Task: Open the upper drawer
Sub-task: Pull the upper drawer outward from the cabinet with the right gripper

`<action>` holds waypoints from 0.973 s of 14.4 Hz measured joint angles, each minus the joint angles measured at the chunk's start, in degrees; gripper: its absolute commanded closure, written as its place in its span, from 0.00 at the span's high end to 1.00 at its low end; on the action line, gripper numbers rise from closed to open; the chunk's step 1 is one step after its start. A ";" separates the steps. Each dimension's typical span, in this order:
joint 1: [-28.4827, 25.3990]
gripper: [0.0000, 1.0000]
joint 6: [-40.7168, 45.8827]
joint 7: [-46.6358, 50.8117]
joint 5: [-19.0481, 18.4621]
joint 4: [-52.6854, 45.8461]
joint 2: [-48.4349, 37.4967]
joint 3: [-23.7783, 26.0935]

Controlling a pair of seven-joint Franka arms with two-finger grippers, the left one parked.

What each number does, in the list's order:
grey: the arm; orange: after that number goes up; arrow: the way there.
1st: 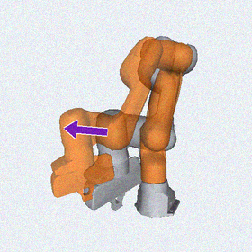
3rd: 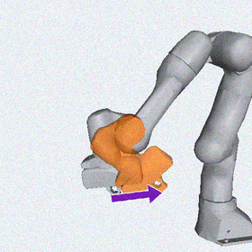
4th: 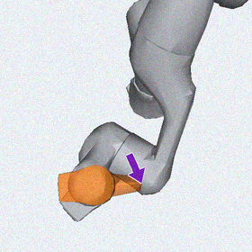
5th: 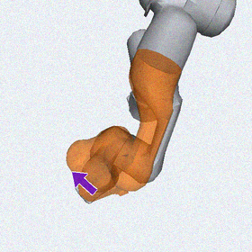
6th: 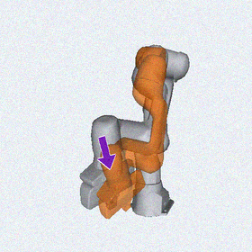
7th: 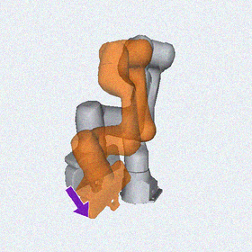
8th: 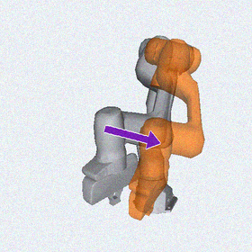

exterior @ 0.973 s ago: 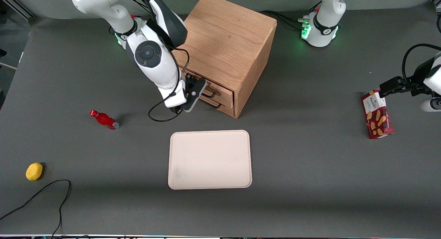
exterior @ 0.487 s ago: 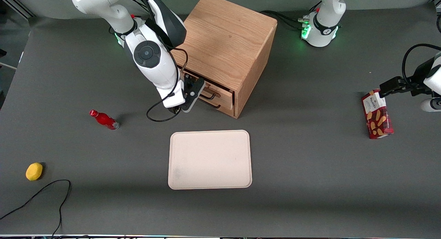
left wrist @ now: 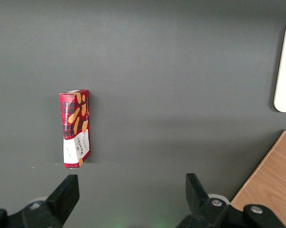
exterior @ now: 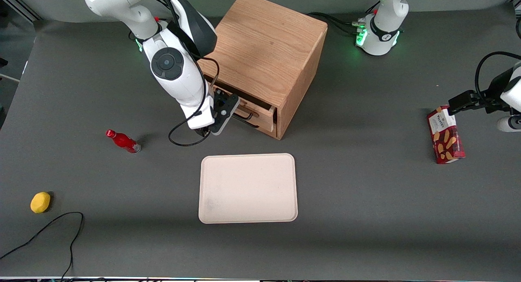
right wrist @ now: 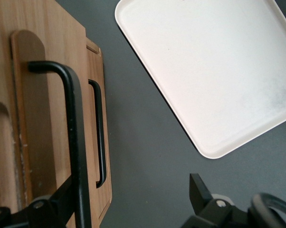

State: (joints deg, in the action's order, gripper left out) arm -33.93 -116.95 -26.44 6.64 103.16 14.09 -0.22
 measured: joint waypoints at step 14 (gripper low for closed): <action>2.92 1.00 -0.01 0.00 -0.14 -3.45 2.77 -0.04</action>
State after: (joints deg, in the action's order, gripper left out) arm -31.01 -116.97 -26.44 6.50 99.71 16.86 -0.26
